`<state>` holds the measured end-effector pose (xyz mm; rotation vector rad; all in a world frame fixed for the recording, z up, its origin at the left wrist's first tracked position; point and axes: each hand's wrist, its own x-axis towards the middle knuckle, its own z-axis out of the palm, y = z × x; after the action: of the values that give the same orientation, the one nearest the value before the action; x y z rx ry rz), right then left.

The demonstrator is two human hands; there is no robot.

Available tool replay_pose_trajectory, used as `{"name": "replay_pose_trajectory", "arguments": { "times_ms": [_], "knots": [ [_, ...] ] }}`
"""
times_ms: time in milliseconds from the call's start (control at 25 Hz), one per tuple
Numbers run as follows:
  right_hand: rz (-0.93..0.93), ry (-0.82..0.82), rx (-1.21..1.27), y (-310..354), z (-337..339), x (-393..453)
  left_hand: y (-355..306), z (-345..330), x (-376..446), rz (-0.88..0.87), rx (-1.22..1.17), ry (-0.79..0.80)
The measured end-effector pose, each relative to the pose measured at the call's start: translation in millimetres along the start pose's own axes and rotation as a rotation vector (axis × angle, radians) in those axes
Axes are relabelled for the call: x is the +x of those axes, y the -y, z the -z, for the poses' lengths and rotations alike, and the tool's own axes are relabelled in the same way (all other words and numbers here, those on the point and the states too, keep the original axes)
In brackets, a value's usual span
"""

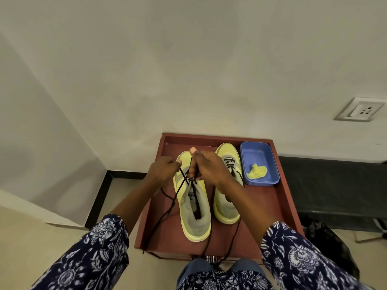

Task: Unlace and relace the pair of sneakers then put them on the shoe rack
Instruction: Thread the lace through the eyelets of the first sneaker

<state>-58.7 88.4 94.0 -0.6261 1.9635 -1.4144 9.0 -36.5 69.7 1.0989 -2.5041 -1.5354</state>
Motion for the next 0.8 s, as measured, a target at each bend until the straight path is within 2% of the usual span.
{"name": "replay_pose_trajectory", "arguments": {
  "times_ms": [360,800],
  "knots": [
    [-0.043,0.006,-0.036,10.0,3.9,-10.3,-20.9,7.3,-21.5,-0.011,0.114,0.006],
    [-0.018,0.067,-0.088,49.8,11.6,-22.3,-57.7,27.2,-39.5,0.001,0.022,0.044]
  ]
}}
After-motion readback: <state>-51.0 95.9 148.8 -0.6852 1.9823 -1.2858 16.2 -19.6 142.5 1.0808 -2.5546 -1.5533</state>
